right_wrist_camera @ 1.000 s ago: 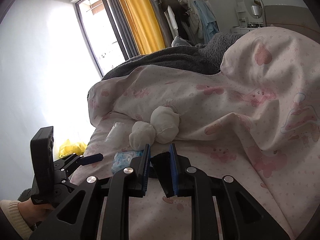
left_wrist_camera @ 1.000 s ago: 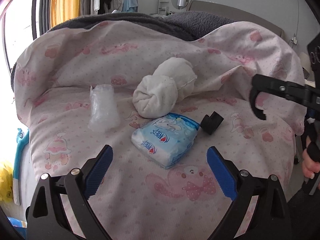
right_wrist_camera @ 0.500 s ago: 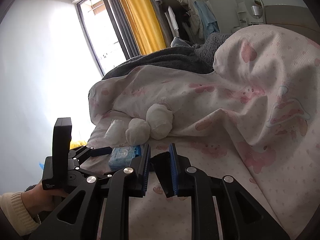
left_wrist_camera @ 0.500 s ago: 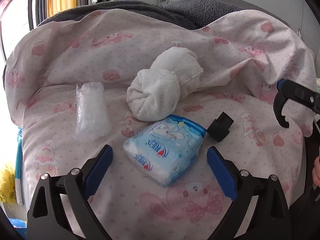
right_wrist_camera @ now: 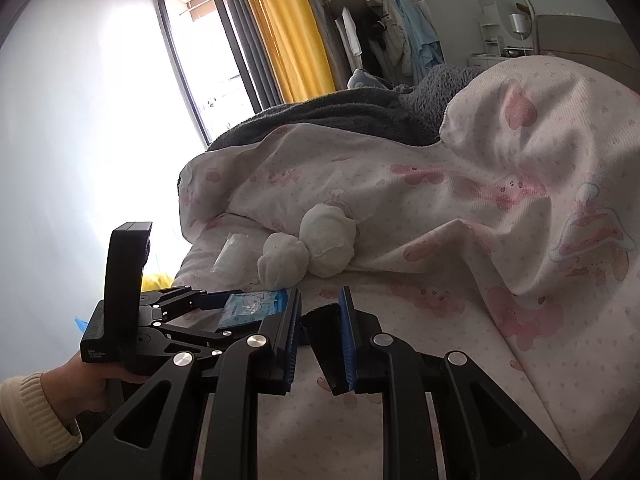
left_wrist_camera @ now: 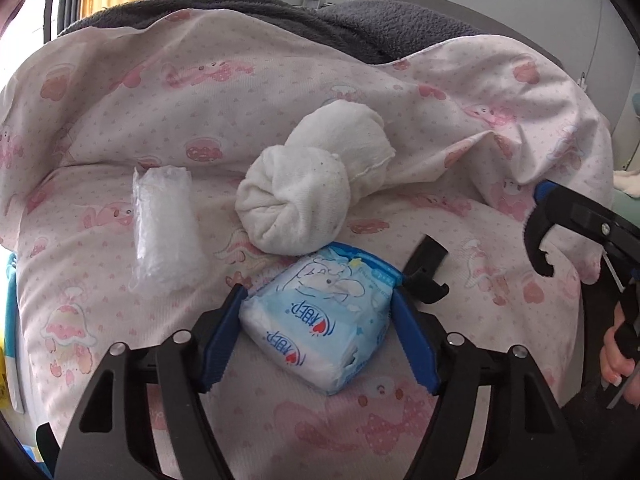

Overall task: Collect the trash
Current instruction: 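Carry the wipes pack in the left tool over the black bin, then open the left tool to drop the wipes pack into the bin, then move both tools back toward the items on the bed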

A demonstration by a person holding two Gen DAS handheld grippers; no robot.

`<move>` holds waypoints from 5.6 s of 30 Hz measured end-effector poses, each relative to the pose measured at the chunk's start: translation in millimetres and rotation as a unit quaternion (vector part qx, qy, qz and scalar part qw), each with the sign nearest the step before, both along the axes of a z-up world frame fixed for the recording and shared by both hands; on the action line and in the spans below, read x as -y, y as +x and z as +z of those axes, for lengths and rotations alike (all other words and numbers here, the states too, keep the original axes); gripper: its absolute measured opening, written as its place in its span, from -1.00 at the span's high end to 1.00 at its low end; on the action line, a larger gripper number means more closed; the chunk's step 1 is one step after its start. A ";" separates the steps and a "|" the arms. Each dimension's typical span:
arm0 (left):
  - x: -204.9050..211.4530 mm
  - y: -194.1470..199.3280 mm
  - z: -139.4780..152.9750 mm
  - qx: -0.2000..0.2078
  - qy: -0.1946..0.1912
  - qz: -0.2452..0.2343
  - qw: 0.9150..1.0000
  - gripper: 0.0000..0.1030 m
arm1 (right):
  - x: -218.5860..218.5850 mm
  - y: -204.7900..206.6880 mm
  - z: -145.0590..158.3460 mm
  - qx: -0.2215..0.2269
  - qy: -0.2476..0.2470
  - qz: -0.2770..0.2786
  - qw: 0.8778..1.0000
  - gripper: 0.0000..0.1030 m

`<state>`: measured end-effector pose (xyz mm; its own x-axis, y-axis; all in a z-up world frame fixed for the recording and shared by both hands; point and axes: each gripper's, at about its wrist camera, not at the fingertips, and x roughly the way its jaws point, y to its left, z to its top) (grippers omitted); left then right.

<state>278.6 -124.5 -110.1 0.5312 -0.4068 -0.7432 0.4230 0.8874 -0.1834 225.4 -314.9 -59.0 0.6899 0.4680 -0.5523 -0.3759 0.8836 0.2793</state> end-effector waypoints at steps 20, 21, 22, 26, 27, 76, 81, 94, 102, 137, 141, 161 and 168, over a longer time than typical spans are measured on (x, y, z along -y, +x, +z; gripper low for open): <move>-81.1 -53.7 29.2 0.035 0.007 0.046 0.998 -0.45 | -77.3 10.4 17.8 0.003 0.018 0.034 0.999 0.63; -87.7 -55.4 31.0 0.038 0.007 0.053 0.998 -0.45 | -83.3 10.4 19.2 0.004 0.018 0.038 0.999 0.63; -96.0 -58.1 32.6 0.040 0.007 0.060 0.997 -0.45 | -90.4 10.7 20.8 0.006 0.018 0.042 0.999 0.63; -123.4 -64.8 35.4 0.043 0.009 0.082 0.996 -0.45 | -116.9 9.0 27.9 0.011 0.018 0.060 0.998 0.63; -130.1 -66.4 35.6 0.043 0.011 0.088 0.995 -0.45 | -123.6 8.8 29.7 0.011 0.017 0.064 0.998 0.63; -348.1 -148.3 -95.3 -0.199 0.070 0.263 0.942 -0.74 | -384.4 -37.0 28.6 -0.047 -0.015 0.222 0.974 0.63; -363.5 -157.7 -83.2 -0.185 0.059 0.276 0.941 -0.78 | -397.7 -34.0 14.7 -0.071 -0.019 0.221 0.973 0.63; -398.1 -187.9 -14.8 -0.079 0.020 0.310 0.947 -0.73 | -434.5 -27.8 -48.4 -0.149 -0.062 0.208 0.965 0.63; -407.0 -207.9 24.3 -0.013 0.017 0.318 0.948 -0.57 | -450.0 -27.7 -82.2 -0.183 -0.088 0.203 0.958 0.63; -389.2 -245.7 129.2 0.149 -0.006 0.287 0.946 -0.42 | -448.8 -32.3 -160.3 -0.280 -0.172 0.165 0.930 0.04; -380.0 -245.5 140.3 0.174 -0.002 0.278 0.945 -0.50 | -445.0 -36.8 -138.6 -0.254 -0.145 0.173 0.940 -0.10; -306.2 -196.8 156.6 0.208 -0.014 0.245 0.947 -0.81 | -369.5 -34.6 -33.9 -0.094 -0.095 0.167 0.977 -0.44; -281.8 -174.7 152.2 0.197 -0.027 0.236 0.951 -0.82 | -328.8 -28.8 -20.2 -0.059 -0.094 0.146 0.983 -0.45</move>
